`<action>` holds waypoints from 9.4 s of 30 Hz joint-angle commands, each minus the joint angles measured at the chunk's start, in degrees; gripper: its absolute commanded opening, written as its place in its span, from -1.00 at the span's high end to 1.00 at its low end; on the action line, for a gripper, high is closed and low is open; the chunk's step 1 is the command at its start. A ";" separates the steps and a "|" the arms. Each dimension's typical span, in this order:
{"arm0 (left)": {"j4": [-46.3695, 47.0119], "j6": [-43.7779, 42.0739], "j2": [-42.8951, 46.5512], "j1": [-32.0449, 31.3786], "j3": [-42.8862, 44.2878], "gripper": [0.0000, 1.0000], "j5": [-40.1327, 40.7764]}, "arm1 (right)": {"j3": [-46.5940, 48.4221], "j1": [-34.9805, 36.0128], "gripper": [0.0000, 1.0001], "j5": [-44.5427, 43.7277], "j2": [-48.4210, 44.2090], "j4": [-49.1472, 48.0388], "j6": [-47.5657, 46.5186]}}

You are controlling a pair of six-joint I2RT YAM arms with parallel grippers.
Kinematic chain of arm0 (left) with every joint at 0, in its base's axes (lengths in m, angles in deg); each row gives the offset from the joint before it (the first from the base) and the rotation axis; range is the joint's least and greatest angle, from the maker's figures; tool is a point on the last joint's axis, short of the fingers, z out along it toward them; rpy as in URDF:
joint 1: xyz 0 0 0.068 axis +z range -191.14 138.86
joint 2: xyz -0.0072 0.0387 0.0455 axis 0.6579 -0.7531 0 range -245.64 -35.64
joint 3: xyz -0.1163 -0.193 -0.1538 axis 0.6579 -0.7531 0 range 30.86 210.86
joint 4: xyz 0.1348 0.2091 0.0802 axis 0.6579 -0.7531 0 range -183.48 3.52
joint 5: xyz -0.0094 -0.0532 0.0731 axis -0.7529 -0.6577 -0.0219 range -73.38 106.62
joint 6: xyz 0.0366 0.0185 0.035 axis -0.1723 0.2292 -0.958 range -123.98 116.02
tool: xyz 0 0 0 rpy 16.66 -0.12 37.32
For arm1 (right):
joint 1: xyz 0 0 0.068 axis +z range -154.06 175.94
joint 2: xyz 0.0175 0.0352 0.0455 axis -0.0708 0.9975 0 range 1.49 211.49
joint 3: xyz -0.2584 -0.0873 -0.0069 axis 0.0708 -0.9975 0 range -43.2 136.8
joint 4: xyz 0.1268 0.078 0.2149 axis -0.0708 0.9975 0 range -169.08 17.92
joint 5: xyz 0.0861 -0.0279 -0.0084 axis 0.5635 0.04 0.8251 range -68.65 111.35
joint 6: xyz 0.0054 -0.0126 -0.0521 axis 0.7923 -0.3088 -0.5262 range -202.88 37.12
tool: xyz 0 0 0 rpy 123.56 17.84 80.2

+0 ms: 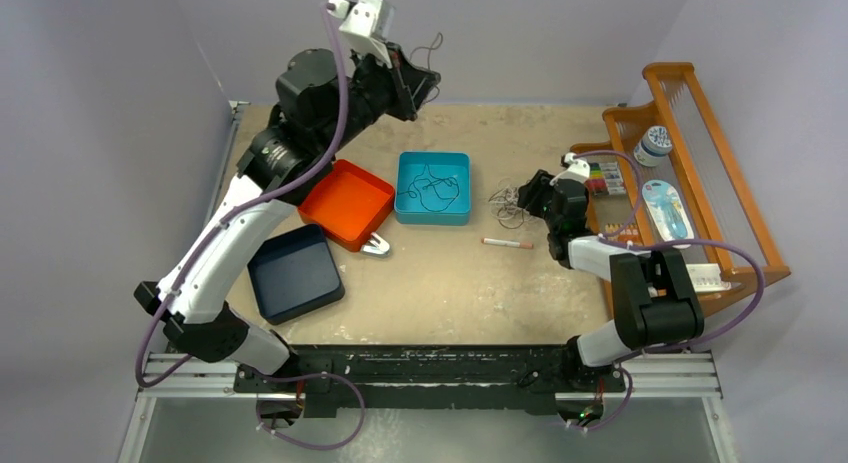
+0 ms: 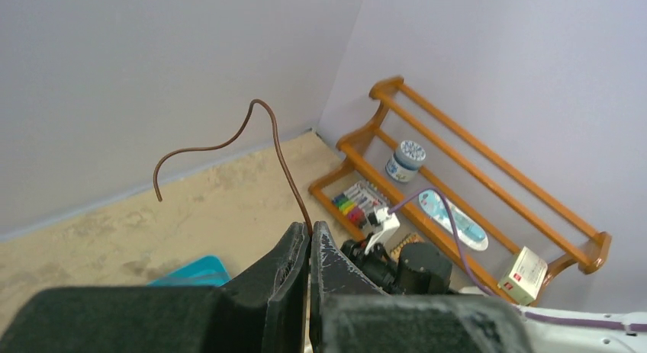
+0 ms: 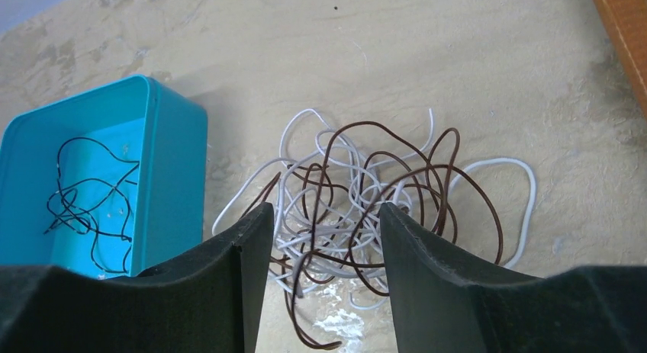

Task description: Untangle the cables

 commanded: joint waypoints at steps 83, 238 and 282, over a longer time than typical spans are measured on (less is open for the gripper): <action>-1.69 2.14 6.33 26.22 -32.63 1.00 17.42 | 1.53 -0.45 -0.77 13.38 -33.13 9.41 -10.94; 8.61 3.23 18.85 22.69 -48.82 -0.75 24.03 | 2.71 -0.45 -0.78 3.39 -34.28 17.17 -5.13; 13.01 9.63 15.51 22.82 -50.89 -0.70 17.29 | 17.94 -2.12 -0.28 -5.86 -12.79 44.51 -3.93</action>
